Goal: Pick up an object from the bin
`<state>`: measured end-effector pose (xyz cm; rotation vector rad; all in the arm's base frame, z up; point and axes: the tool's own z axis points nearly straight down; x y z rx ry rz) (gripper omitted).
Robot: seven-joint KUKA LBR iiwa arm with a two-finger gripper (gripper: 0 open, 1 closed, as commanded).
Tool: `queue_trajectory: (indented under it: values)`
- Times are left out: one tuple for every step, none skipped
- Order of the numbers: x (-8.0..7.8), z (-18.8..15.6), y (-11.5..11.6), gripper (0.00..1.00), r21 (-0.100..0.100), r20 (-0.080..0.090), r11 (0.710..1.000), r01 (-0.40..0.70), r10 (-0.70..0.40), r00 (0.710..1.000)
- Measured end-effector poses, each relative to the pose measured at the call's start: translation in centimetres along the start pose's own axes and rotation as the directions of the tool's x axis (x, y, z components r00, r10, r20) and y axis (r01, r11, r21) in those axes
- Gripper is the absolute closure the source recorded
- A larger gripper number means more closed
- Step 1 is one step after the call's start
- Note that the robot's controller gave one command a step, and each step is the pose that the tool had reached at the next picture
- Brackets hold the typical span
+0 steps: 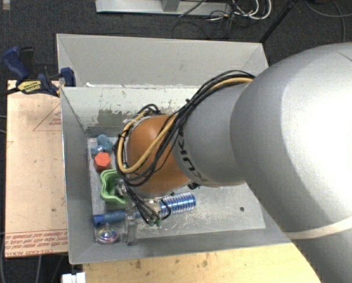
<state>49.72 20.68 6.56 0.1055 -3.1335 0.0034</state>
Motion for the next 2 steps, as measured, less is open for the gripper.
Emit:
queue_trajectory:
  values:
    - [-0.5,-0.7,0.3,1.0,-0.006,0.015,1.0,0.001,0.0,1.0]
    - [1.1,-17.6,3.3,1.0,-0.005,0.013,0.999,0.051,-0.051,0.999]
